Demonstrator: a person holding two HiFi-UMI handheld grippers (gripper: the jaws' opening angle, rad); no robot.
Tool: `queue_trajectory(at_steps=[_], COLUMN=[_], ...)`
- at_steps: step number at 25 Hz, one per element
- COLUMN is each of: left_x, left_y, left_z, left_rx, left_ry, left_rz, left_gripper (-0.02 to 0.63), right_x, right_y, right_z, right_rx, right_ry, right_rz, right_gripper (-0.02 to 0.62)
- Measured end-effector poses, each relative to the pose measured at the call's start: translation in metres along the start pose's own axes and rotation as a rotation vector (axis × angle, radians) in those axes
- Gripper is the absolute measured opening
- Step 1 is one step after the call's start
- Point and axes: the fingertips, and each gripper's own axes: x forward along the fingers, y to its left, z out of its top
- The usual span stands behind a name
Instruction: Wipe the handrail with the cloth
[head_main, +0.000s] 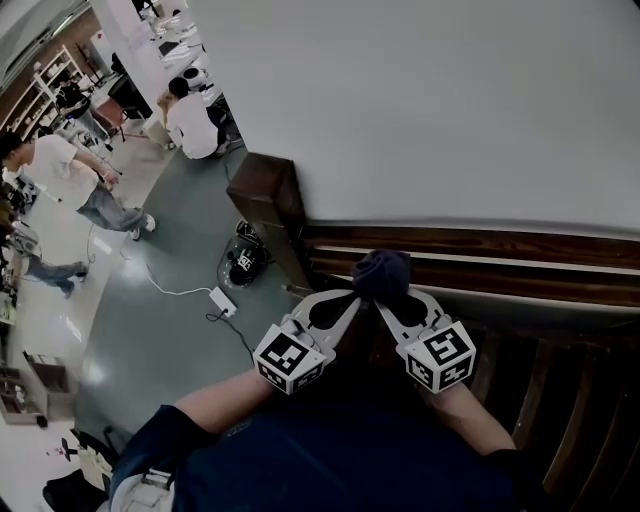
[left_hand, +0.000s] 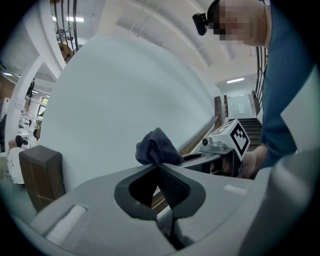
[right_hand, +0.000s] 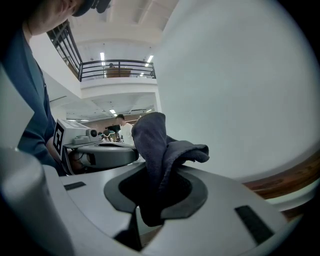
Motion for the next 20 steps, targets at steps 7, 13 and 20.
queue_trajectory(at_steps=[7,13,20], left_x=[-0.0075,-0.0050,-0.0042], left_y=[-0.0004,0.0026,0.0025], left_z=[0.0002,-0.0038,-0.0040], left_rx=[0.015,0.009,0.009], left_ry=[0.001,0.000,0.002], left_rz=[0.007,0.003,-0.006], left_gripper=[0.003,0.003,0.003], right_x=[0.0029,0.0091,0.0098], right_y=[0.0056,0.0042,0.0030], right_z=[0.0003,-0.0030,-0.0037], right_rx=[0.000,-0.001,0.003], right_ry=[0.004,0.006,0.009], right_rz=[0.009,0.010,0.003], right_gripper=[0.087,0.087,0.087])
